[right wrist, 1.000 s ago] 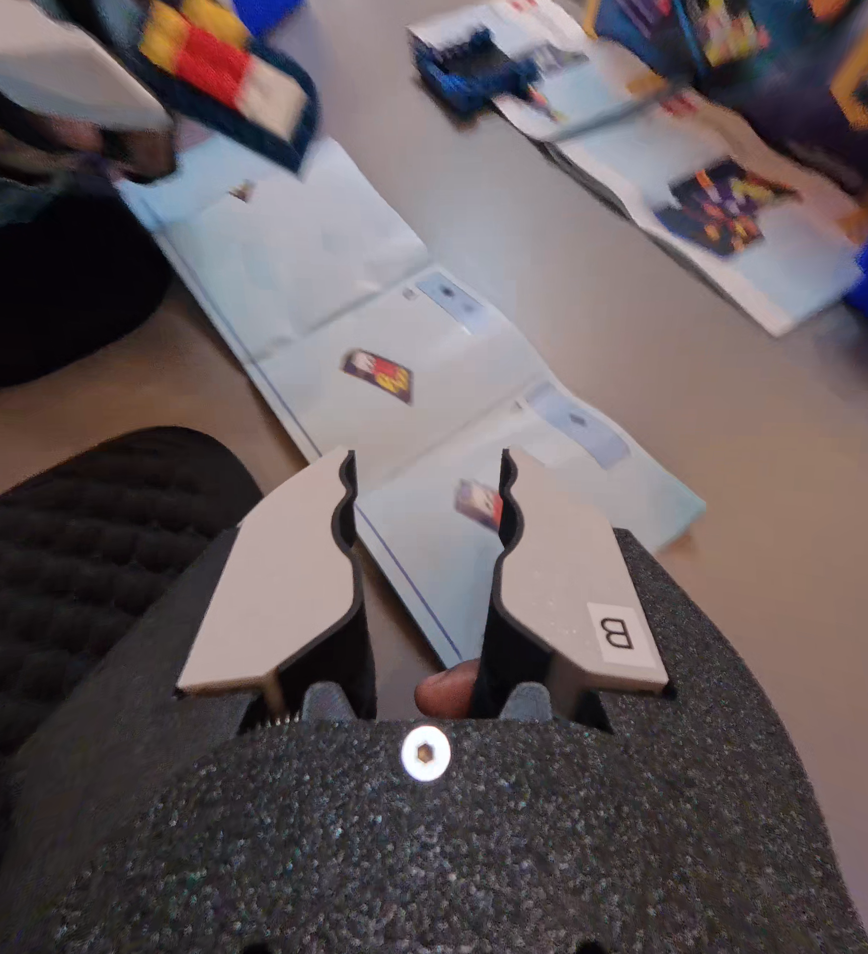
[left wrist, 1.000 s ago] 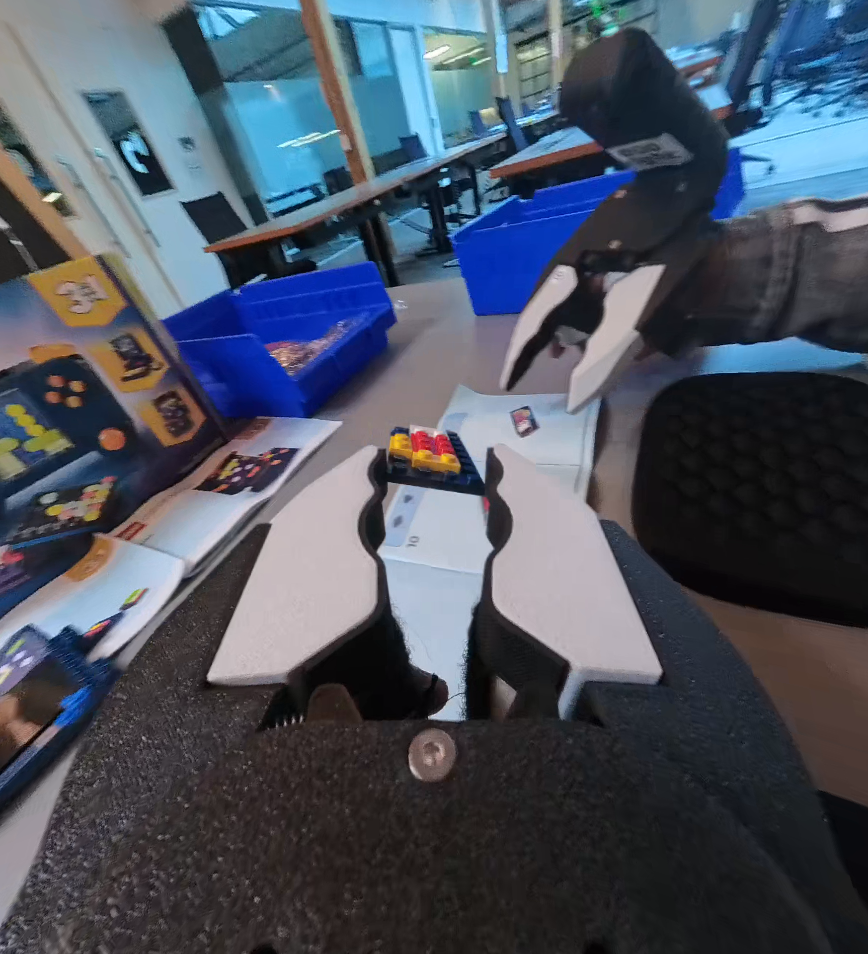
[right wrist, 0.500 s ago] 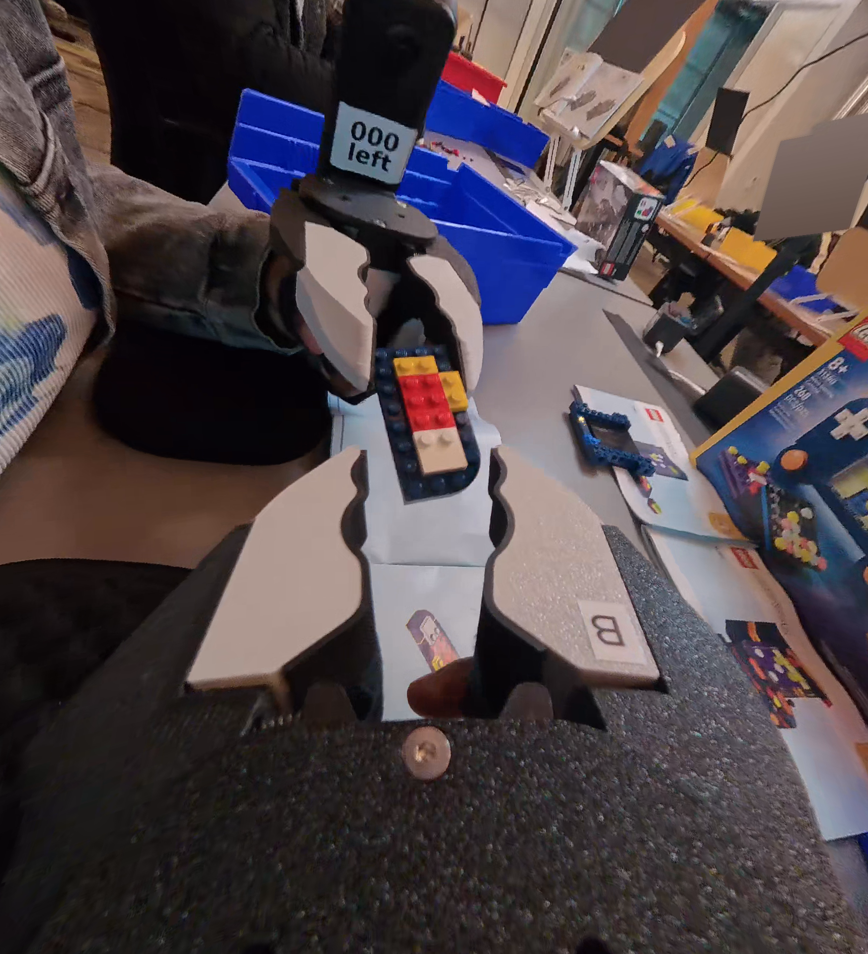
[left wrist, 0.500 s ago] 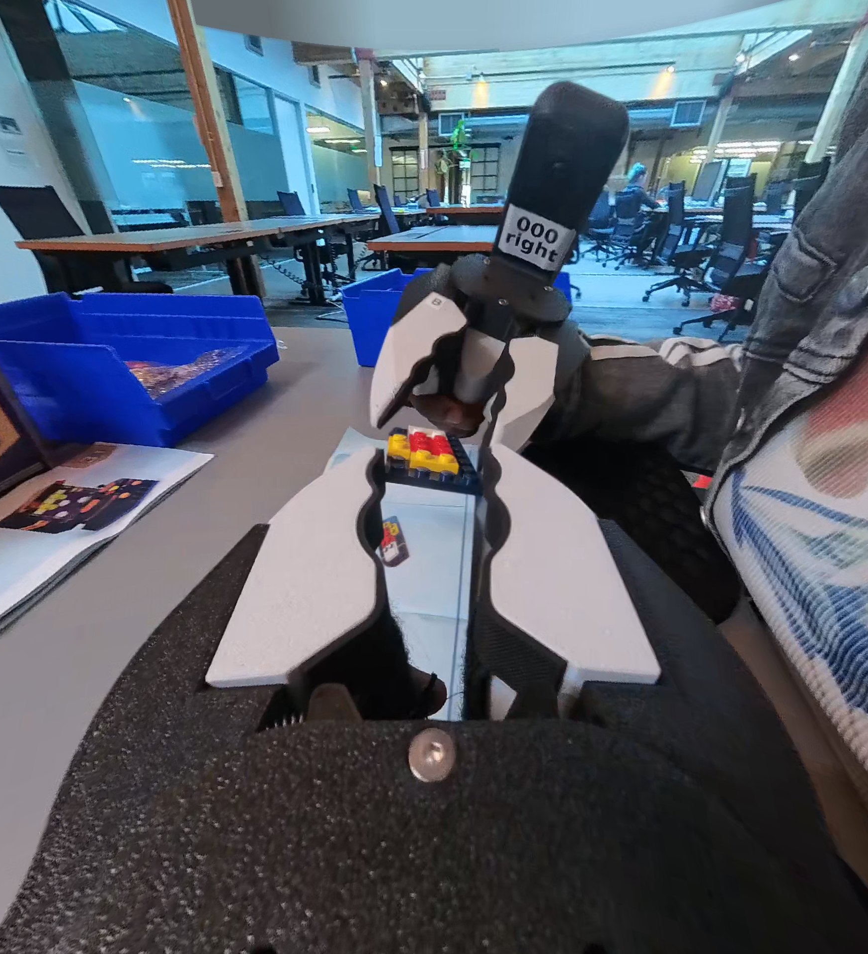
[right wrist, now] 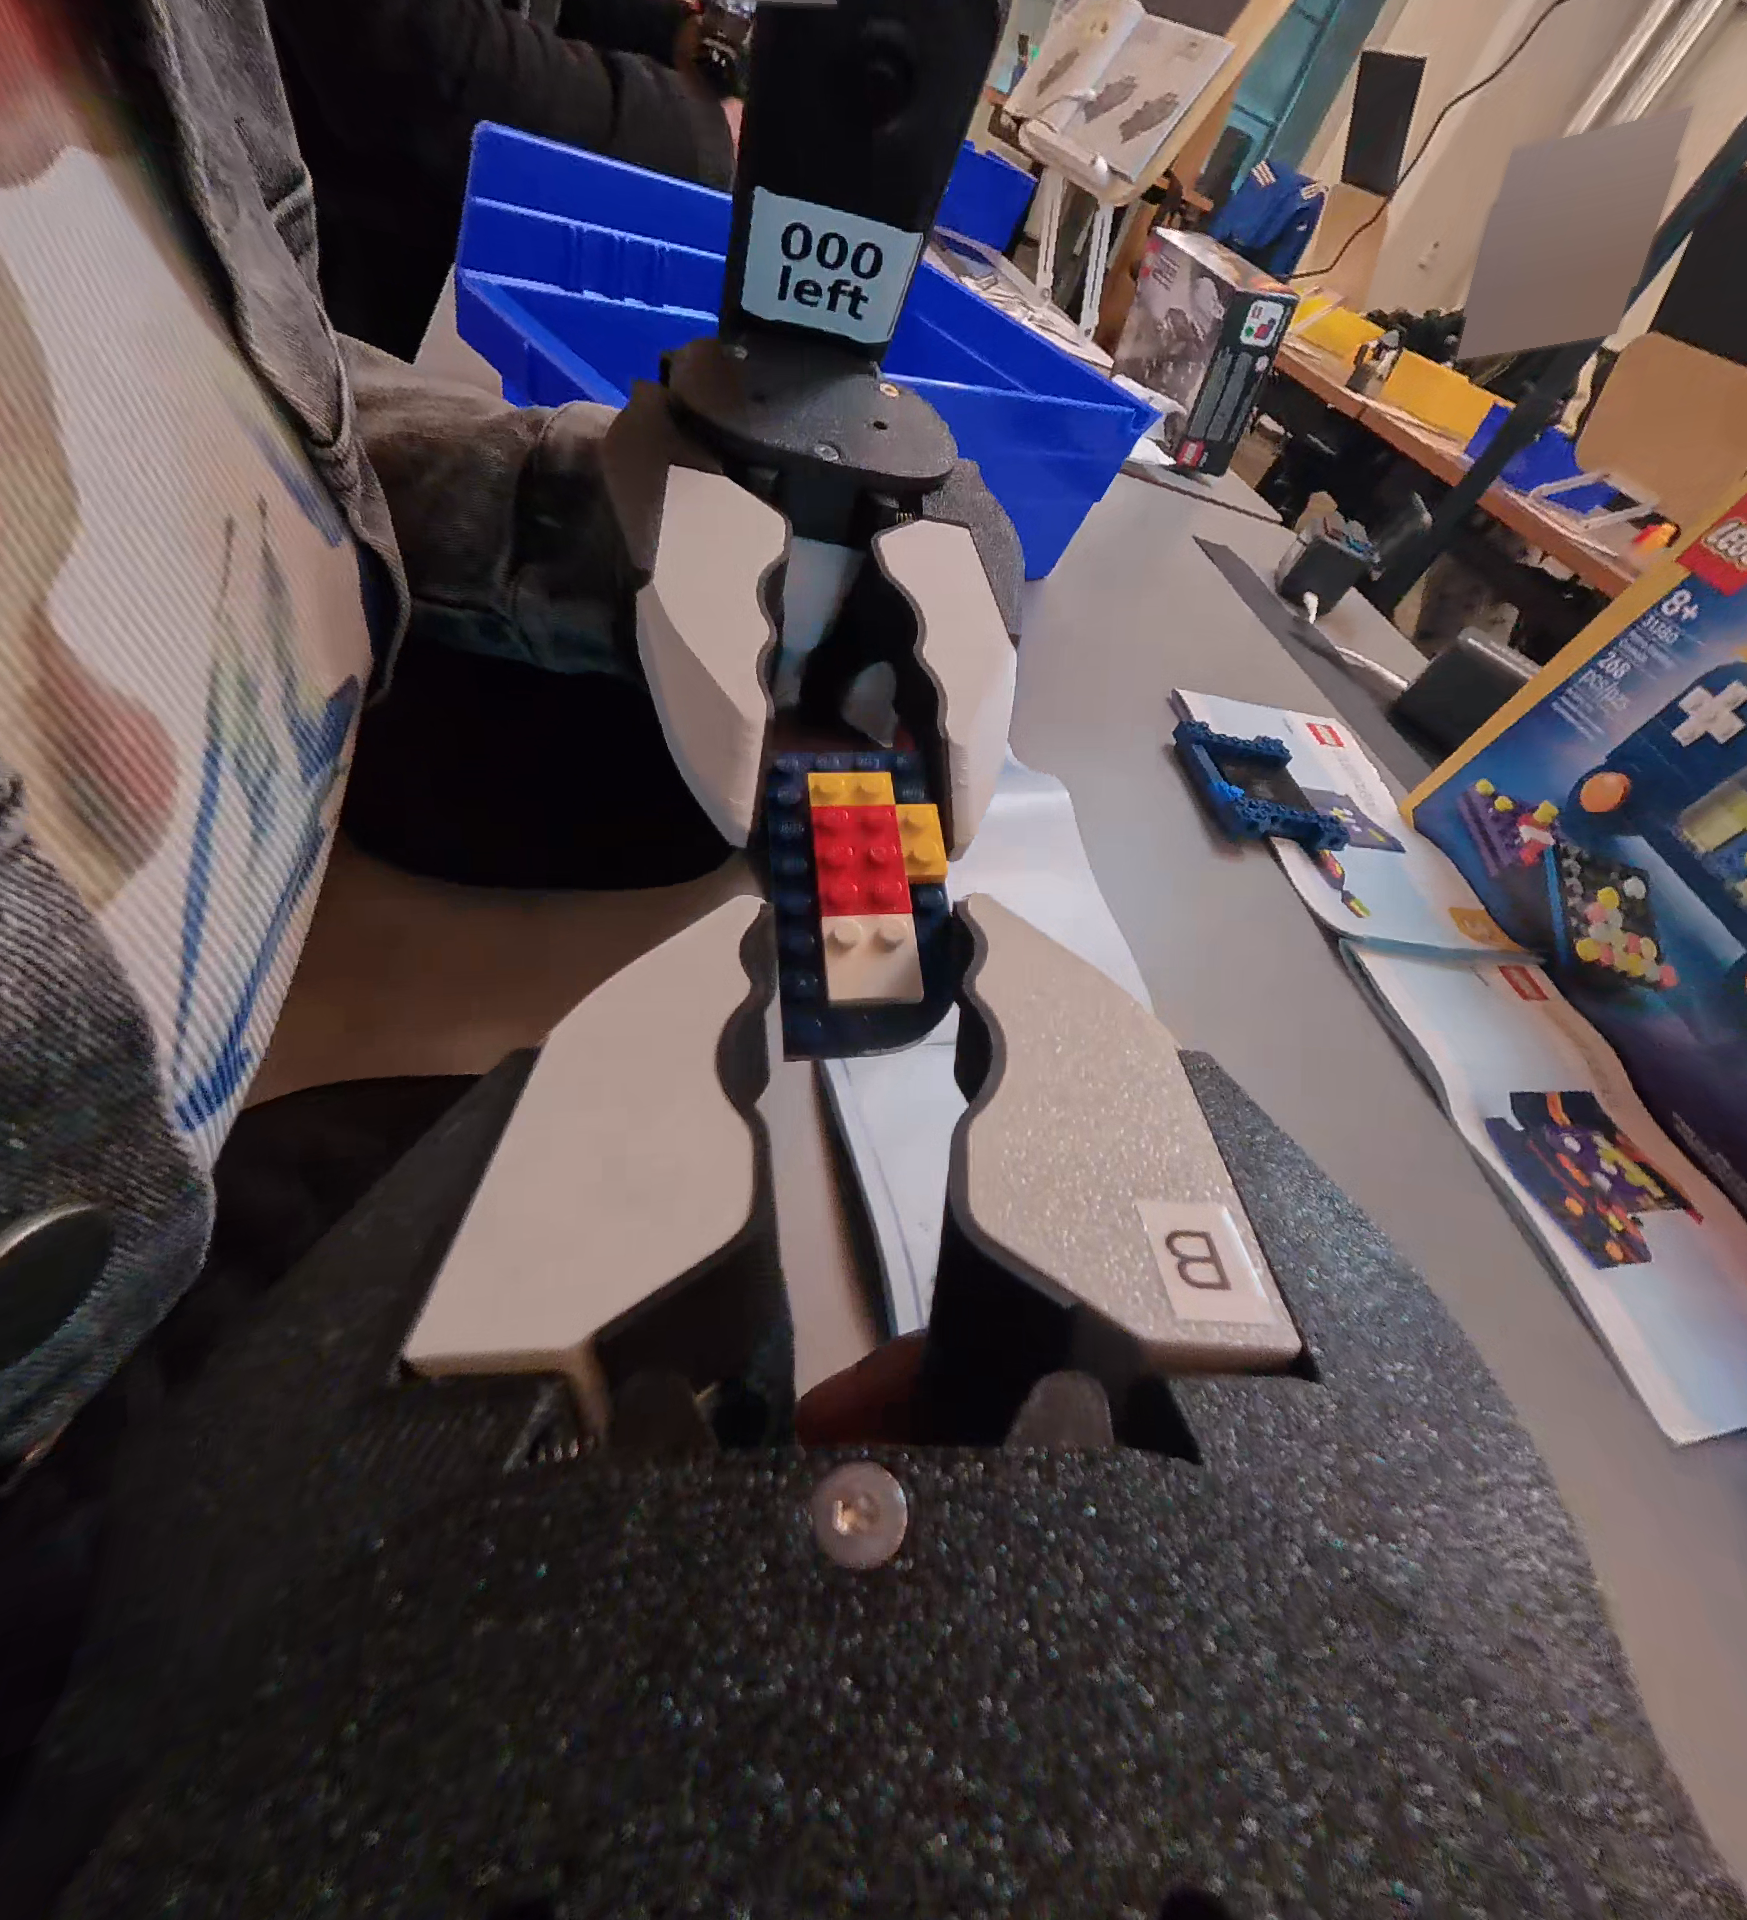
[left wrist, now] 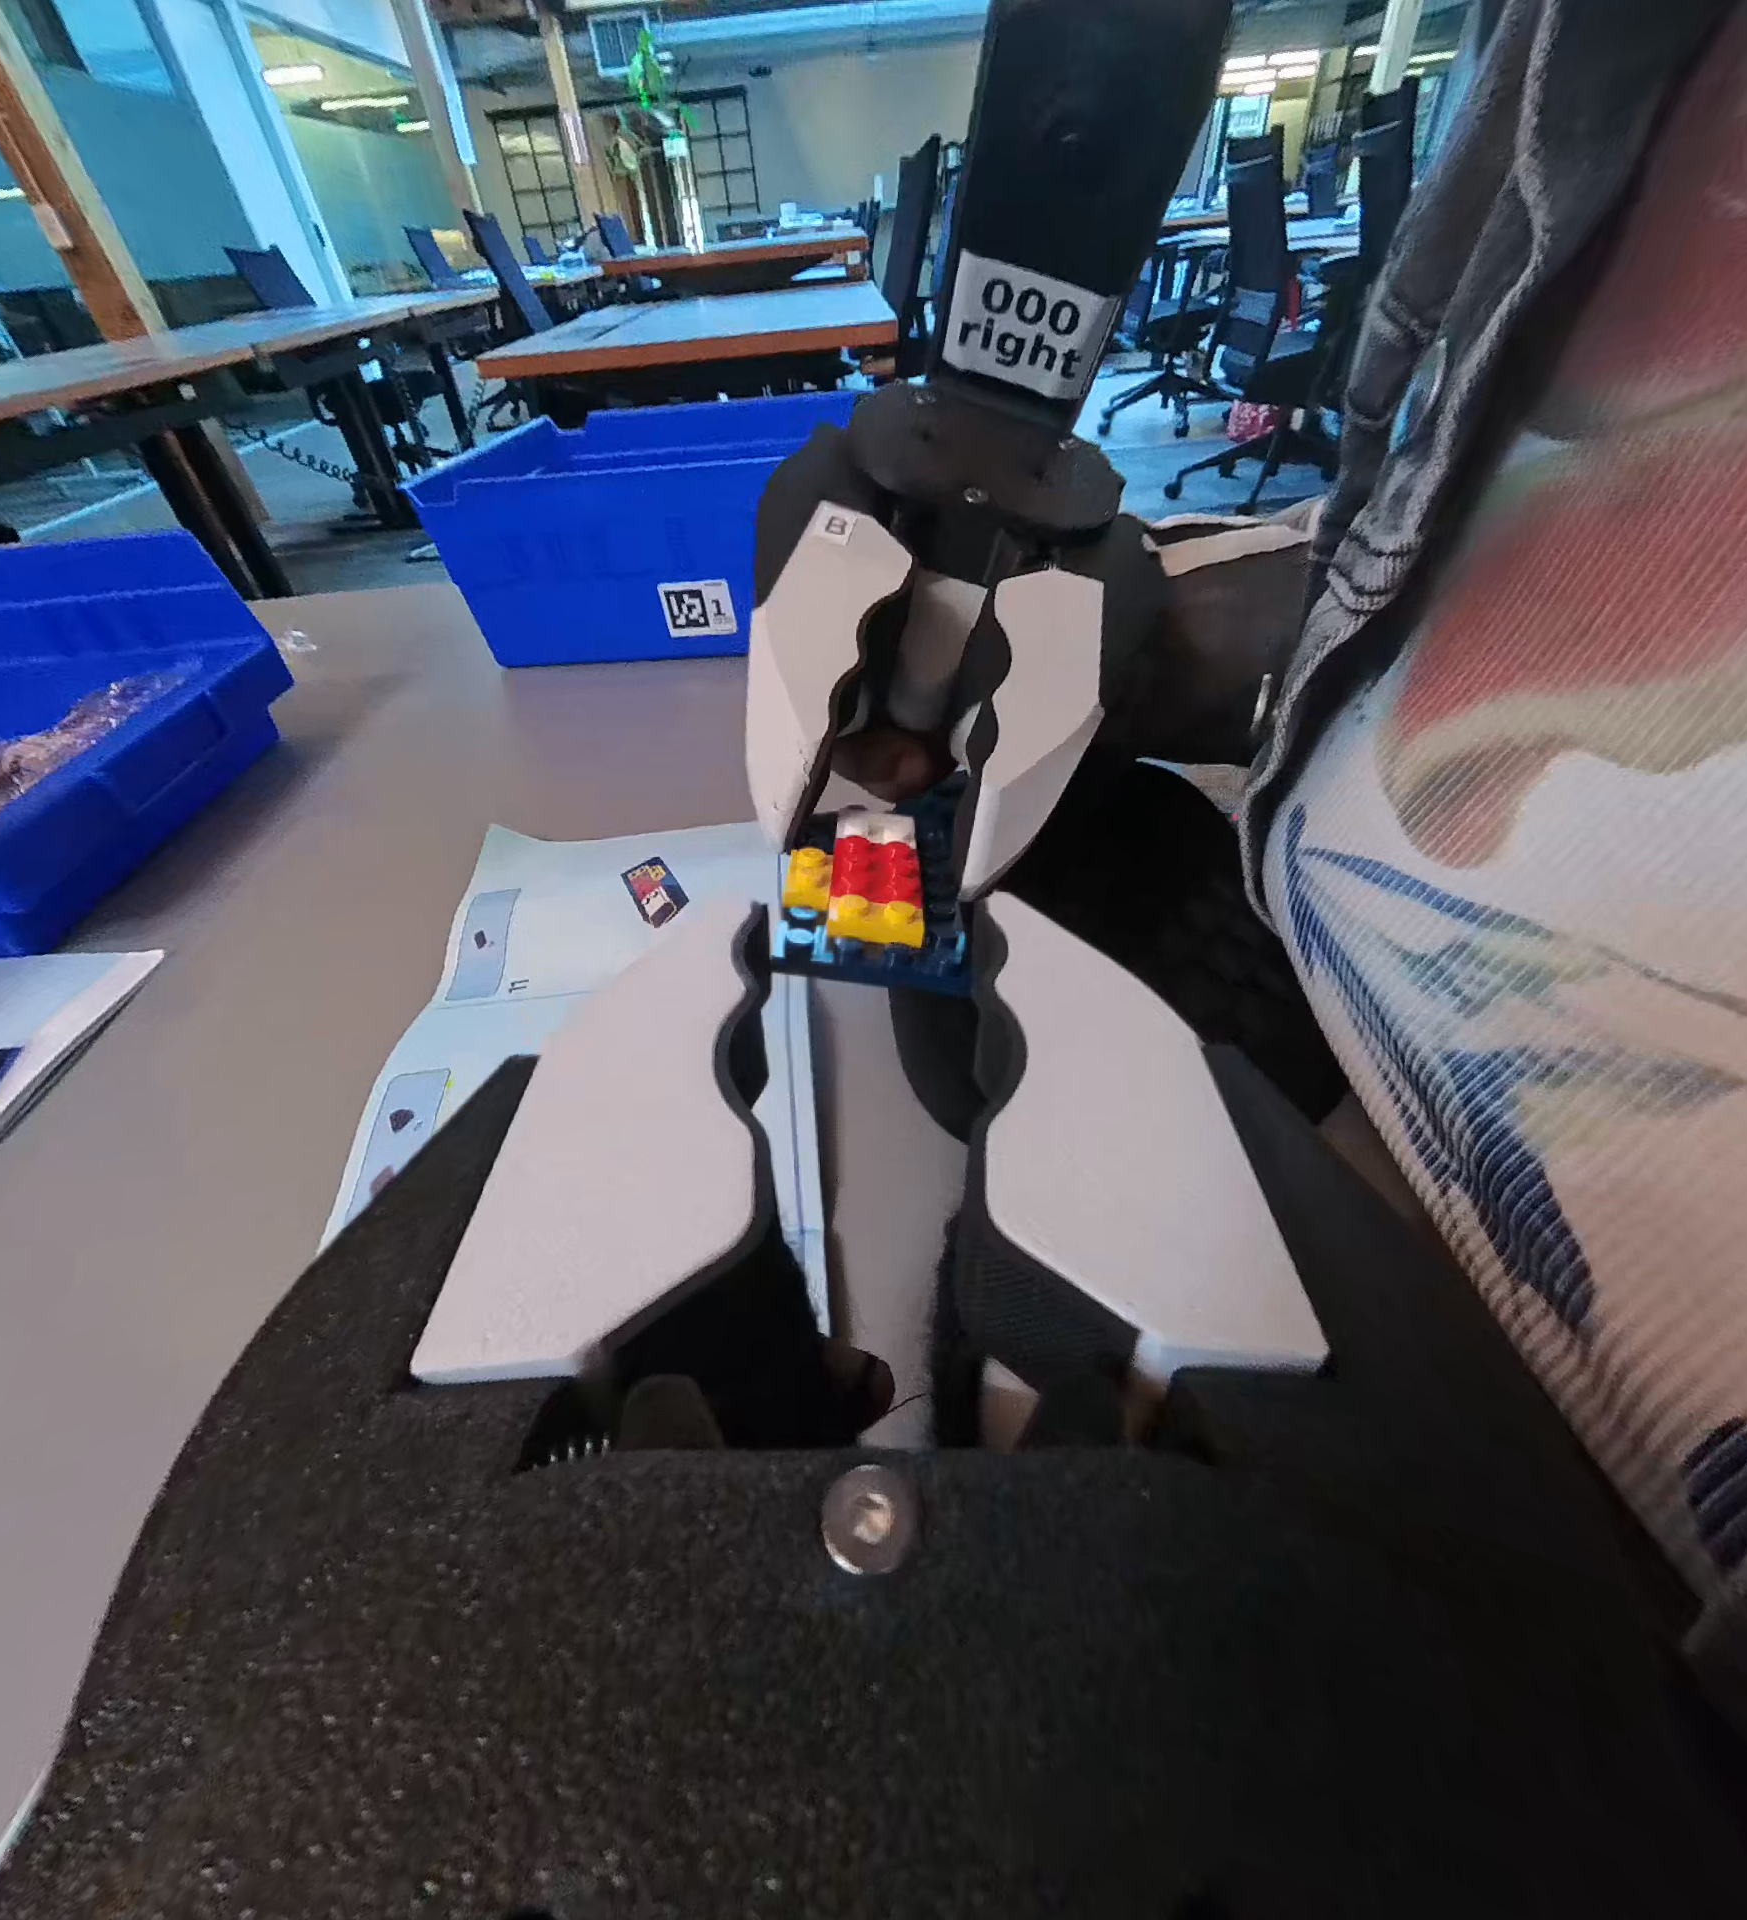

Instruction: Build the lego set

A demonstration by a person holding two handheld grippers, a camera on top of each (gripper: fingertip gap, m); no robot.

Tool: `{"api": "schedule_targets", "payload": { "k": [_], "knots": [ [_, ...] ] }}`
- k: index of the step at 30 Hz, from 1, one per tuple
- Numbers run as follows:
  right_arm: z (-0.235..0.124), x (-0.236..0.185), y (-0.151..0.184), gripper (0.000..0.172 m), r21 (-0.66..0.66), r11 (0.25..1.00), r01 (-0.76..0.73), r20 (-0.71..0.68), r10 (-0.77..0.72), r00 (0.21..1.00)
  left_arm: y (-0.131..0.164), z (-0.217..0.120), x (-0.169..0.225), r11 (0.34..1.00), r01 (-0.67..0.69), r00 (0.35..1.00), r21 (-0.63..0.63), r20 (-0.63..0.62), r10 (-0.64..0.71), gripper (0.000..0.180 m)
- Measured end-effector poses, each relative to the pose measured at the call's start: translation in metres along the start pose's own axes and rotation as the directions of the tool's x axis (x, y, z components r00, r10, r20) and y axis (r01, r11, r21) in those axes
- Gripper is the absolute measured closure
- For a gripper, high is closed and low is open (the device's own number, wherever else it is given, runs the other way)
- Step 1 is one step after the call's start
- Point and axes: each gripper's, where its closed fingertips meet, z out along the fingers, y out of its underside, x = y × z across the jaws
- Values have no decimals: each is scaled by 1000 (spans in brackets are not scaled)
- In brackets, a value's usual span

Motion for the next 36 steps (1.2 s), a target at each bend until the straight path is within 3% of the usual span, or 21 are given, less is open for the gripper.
{"api": "schedule_targets", "payload": {
  "k": [3,7,15,19,26,30,31,33,36],
  "knots": [
    [-5,3,8,140,-21,999,-30,7,30,1000,0,-1,-5,1000,4,1000,7,29,-4,134],
    [-13,8,36,140,-168,985,-38,8,40,999,-1,-5,-14,999,25,996,24,81,-27,132],
    [-7,22,67,140,-307,943,-126,-40,119,992,18,0,-20,995,14,993,-94,120,-2,133],
    [7,20,72,140,-347,933,-96,9,106,994,23,1,-13,992,15,997,-129,72,-6,144],
    [31,22,75,140,-370,928,54,184,16,983,25,2,-11,989,3,998,-148,63,6,141],
    [40,23,88,140,-417,907,54,243,54,969,23,0,-14,991,19,997,-131,75,-9,141],
    [40,25,87,138,-412,911,28,228,73,971,23,0,-15,992,25,997,-127,78,-15,141],
    [30,35,78,117,-356,934,-31,163,95,982,22,-1,-17,993,36,996,-113,85,-27,141],
    [-4,64,49,114,-107,980,-167,6,168,986,20,-3,-21,994,61,994,-95,100,-51,140]
  ]
}}
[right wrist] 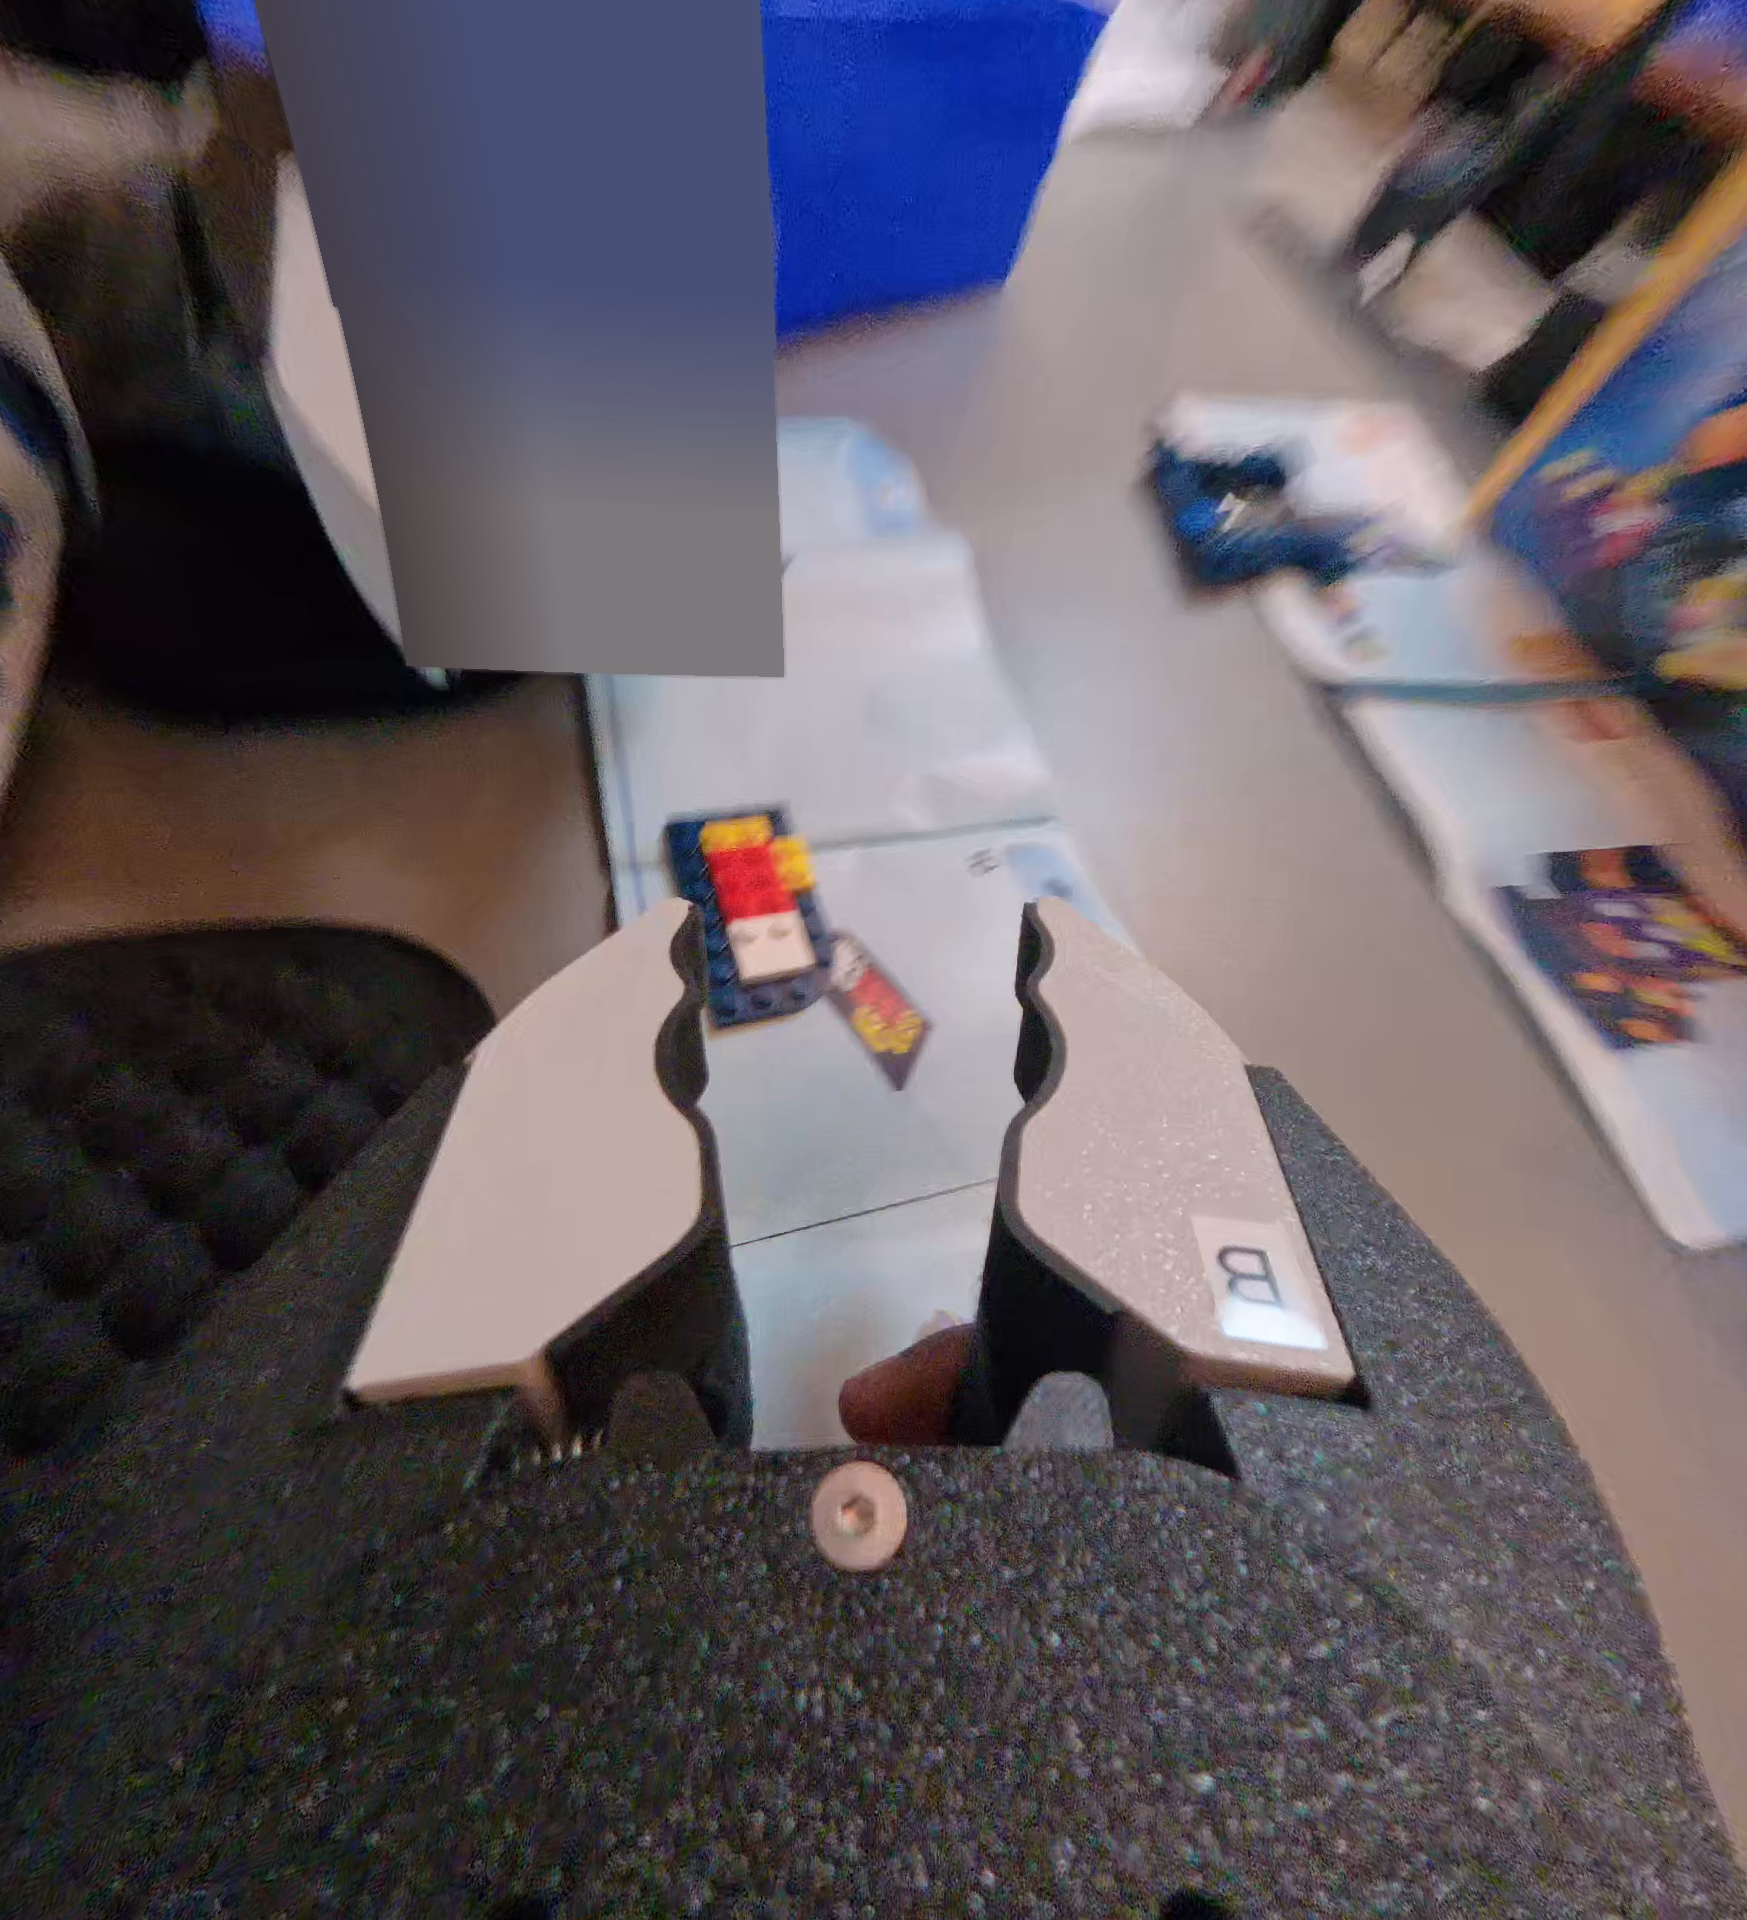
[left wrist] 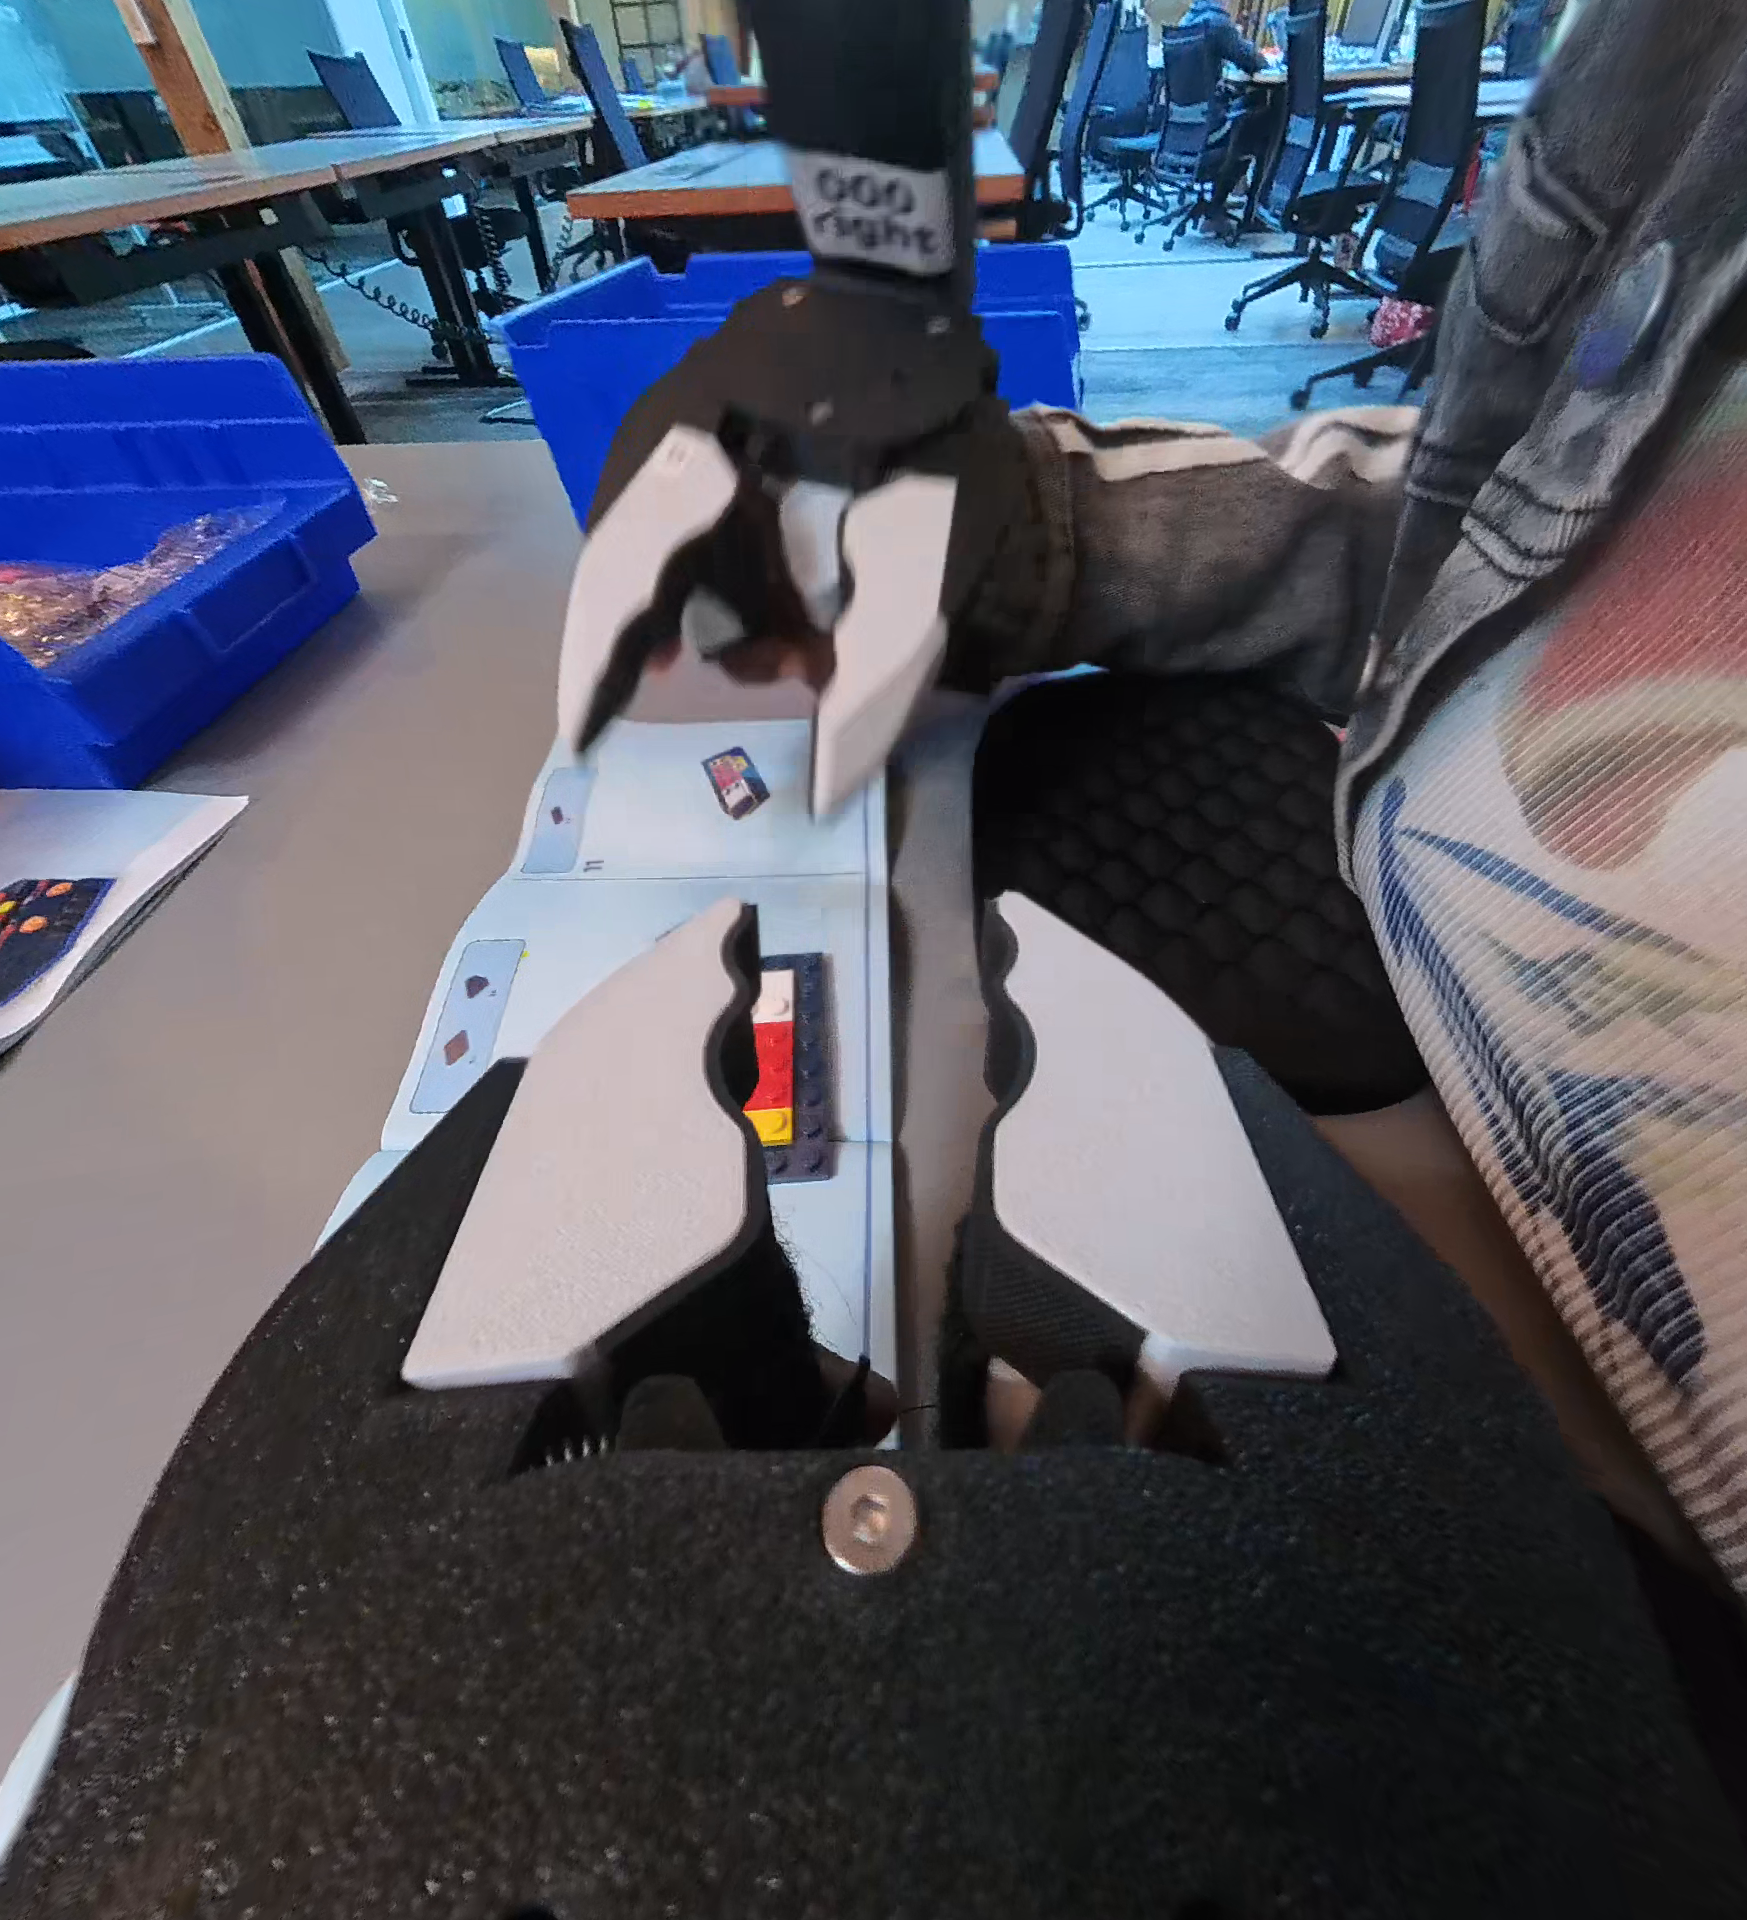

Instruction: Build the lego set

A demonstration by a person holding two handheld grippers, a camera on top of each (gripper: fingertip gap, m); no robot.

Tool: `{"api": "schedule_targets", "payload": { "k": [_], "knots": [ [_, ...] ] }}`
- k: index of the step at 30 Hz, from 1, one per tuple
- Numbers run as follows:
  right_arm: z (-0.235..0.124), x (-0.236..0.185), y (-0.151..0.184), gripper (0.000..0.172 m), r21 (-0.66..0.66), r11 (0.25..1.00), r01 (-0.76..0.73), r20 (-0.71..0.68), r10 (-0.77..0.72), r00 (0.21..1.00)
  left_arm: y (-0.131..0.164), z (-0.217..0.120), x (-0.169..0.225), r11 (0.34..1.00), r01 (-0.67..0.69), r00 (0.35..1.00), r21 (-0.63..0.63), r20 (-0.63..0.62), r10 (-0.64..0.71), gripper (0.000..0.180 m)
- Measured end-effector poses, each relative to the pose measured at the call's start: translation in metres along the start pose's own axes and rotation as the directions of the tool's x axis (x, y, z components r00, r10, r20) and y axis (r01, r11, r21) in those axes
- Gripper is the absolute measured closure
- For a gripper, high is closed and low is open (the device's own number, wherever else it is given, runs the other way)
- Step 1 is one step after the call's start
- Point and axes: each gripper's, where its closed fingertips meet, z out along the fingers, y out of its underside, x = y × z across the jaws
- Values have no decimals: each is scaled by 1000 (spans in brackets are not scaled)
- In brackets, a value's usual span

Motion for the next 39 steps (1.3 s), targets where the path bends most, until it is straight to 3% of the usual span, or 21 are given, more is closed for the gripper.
{"api": "schedule_targets", "payload": {
  "k": [2,4,6,8,14,15,16,17,18,20,22,26,29,31,33,35,39],
  "knots": [
    [-39,24,-25,115,287,957,-50,-142,94,985,1,-1,-8,1000,29,999,0,41,-29,137],
    [-81,47,-40,121,530,846,-50,-256,216,942,5,-1,-17,998,66,994,-13,83,-65,130],
    [-109,63,-45,123,654,755,-49,-301,319,899,7,-1,-19,995,94,992,-17,85,-92,124],
    [-114,69,-44,121,687,722,-80,-284,368,885,7,-1,-21,995,102,991,-17,92,-100,119],
    [-92,69,-35,114,631,760,-152,-255,389,885,8,-1,-28,991,130,984,-8,124,-128,95],
    [-89,69,-32,125,611,778,-150,-264,378,887,7,-1,-29,991,133,983,-3,128,-132,94],
    [-86,67,-29,156,588,797,-141,-270,358,894,6,-2,-29,991,130,983,5,126,-130,98],
    [-84,66,-27,172,570,811,-133,-276,342,898,3,-3,-27,993,118,986,19,118,-119,108],
    [-82,66,-26,172,559,818,-132,-283,338,897,-1,-4,-24,995,97,989,37,109,-100,119],
    [-79,67,-23,172,546,826,-142,-286,342,895,-10,-8,-13,997,24,997,71,66,-29,161],
    [-77,68,-21,172,540,828,-149,-287,348,893,-18,-11,-5,995,-44,998,90,54,40,173],
    [-73,68,-16,172,518,841,-157,-292,346,892,-39,-17,3,981,-144,986,131,105,131,174],
    [-69,65,-12,171,465,876,-124,-320,297,900,-58,-30,4,969,-124,982,213,165,90,173],
    [-60,63,-7,170,385,917,-105,-341,248,907,-58,-37,7,971,-86,985,225,162,50,169],
    [-42,59,-3,167,247,961,-121,-342,203,918,-45,-41,4,986,-64,982,155,187,34,167],
    [-12,42,-13,157,99,989,-105,-251,127,960,-37,-48,7,989,-111,975,97,205,90,167],
    [51,9,-63,144,-89,994,61,-13,-63,998,-60,-59,27,968,-200,968,149,183,172,164]
  ]
}}
